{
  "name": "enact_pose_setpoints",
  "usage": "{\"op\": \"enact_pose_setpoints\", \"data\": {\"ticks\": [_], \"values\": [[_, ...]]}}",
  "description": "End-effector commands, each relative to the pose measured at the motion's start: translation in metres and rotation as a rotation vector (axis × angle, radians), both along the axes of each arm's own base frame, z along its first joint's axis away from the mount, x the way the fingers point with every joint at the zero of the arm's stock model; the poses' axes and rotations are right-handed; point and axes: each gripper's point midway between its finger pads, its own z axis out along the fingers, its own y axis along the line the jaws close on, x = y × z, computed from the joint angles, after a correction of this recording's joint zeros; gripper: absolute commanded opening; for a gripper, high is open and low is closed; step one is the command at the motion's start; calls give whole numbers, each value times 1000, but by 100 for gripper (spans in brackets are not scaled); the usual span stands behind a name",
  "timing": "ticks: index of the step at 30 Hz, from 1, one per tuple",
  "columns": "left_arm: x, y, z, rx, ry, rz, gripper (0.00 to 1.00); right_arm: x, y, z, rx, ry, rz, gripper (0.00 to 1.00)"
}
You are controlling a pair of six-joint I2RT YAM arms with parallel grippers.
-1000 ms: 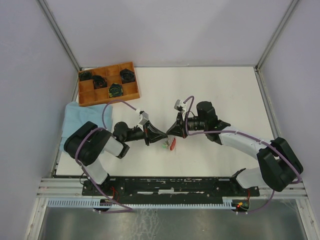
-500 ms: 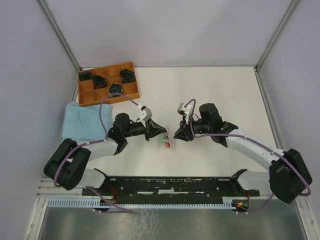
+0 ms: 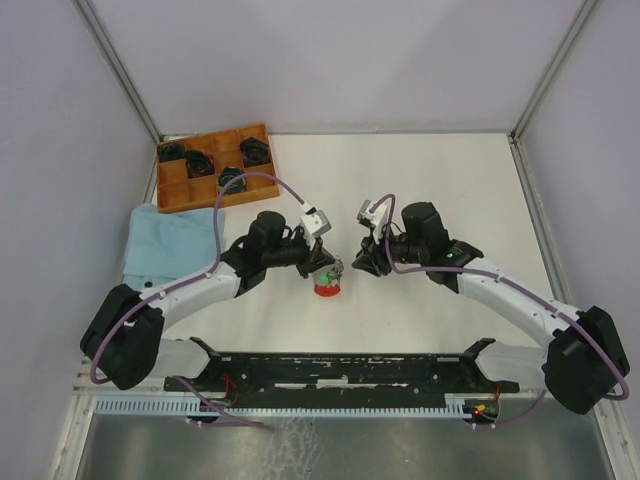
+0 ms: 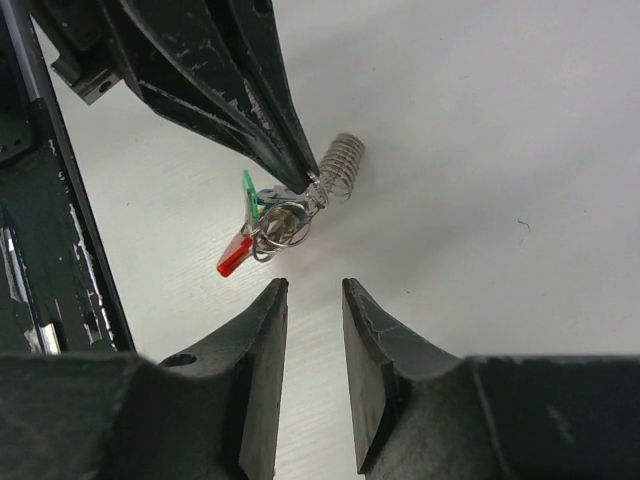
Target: Put the keys on the keyring
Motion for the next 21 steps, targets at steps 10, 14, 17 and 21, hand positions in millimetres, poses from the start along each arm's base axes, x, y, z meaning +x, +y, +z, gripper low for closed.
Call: {"op": "enact_pose_setpoints", "data": {"ticks": [10,14,17,21], "values": [[-9,-12,35,94,-9,-6,3,10,15,30,116,-122,96,36],[-12,-14,37,124,18,-2,3,3,19,29,123,-158,181,36],[-14,-15,42,125,25,-4,3,-1,20,27,119,-186,231,36],[-16,-16,46,133,36,-12,3,-9,22,26,126,-183,297,35]]}}
